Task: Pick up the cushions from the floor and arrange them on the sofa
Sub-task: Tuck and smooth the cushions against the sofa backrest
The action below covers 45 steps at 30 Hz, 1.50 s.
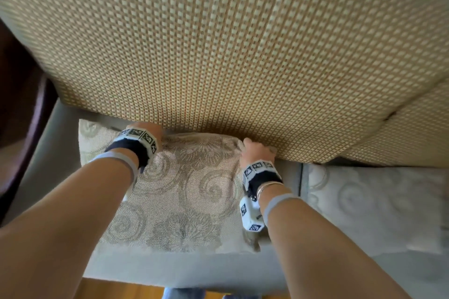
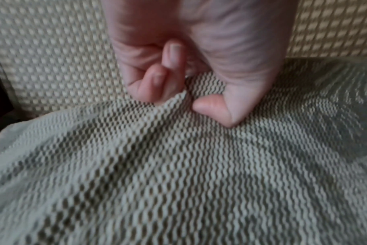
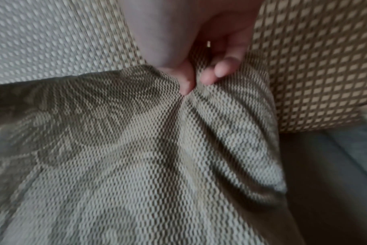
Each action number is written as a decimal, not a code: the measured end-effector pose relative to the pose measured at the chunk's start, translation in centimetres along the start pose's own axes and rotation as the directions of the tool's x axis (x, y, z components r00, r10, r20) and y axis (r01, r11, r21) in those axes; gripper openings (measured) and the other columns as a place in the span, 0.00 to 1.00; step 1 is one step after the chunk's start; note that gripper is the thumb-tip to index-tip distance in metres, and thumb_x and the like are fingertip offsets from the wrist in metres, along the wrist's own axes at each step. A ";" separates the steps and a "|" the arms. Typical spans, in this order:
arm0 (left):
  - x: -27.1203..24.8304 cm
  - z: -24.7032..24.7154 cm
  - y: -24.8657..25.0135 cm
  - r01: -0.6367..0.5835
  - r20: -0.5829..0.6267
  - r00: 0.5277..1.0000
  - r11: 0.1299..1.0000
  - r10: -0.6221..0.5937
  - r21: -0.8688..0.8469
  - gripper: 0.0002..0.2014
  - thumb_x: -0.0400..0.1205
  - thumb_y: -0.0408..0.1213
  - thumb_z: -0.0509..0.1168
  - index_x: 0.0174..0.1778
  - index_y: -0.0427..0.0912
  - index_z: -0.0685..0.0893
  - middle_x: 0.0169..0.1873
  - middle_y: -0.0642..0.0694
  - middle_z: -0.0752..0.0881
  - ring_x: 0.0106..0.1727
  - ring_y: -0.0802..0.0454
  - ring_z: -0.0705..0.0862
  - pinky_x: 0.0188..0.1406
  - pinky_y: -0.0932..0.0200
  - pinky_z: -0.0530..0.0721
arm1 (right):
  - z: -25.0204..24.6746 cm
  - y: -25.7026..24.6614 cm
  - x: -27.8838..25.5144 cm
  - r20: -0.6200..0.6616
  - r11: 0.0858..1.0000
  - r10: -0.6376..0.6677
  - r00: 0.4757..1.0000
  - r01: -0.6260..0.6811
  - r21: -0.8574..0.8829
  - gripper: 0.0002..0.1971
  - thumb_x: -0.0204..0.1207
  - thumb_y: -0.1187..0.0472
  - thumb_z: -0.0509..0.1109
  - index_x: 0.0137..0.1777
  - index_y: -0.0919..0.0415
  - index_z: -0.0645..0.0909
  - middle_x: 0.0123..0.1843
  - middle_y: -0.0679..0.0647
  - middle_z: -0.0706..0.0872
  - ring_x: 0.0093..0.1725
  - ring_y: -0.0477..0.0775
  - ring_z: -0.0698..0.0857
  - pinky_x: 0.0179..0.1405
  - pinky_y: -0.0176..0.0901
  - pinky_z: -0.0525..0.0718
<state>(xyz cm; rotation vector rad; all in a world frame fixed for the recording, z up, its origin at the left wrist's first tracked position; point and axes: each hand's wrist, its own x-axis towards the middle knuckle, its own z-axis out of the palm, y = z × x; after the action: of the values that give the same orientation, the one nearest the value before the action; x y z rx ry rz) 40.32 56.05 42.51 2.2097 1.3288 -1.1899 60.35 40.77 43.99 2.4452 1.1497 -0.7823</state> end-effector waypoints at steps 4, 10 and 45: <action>-4.6 -5.5 0.8 -0.038 -0.041 0.998 0.998 0.036 -0.045 0.09 0.73 0.40 0.68 0.32 0.39 0.85 0.23 0.48 0.80 0.31 0.47 0.82 0.31 0.59 0.82 | -4.7 1.8 -3.2 -0.086 0.999 0.019 0.996 -0.016 0.036 0.13 0.74 0.68 0.58 0.54 0.54 0.78 0.54 0.56 0.89 0.58 0.62 0.86 0.70 0.64 0.70; -3.3 -10.6 1.0 -0.091 -0.181 0.981 0.992 0.074 -0.088 0.13 0.64 0.48 0.72 0.38 0.47 0.82 0.28 0.49 0.81 0.33 0.45 0.81 0.45 0.50 0.89 | -12.2 4.2 -6.2 -0.269 0.994 0.044 0.962 -0.016 0.105 0.15 0.75 0.69 0.57 0.57 0.56 0.79 0.57 0.59 0.88 0.61 0.64 0.84 0.68 0.58 0.75; -5.5 -8.5 3.8 -0.132 -0.511 0.854 0.991 0.102 -0.023 0.33 0.77 0.43 0.68 0.78 0.56 0.64 0.70 0.40 0.74 0.75 0.37 0.68 0.82 0.36 0.55 | -8.0 5.6 -1.6 -0.393 0.993 -0.032 0.919 0.073 0.089 0.30 0.77 0.56 0.69 0.77 0.43 0.64 0.75 0.50 0.74 0.74 0.61 0.67 0.71 0.63 0.64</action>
<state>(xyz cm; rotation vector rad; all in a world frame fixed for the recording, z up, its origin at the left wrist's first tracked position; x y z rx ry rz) 46.53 56.06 51.37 2.6273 1.3541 -0.5221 66.58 40.36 51.66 2.7502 1.3461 -0.3769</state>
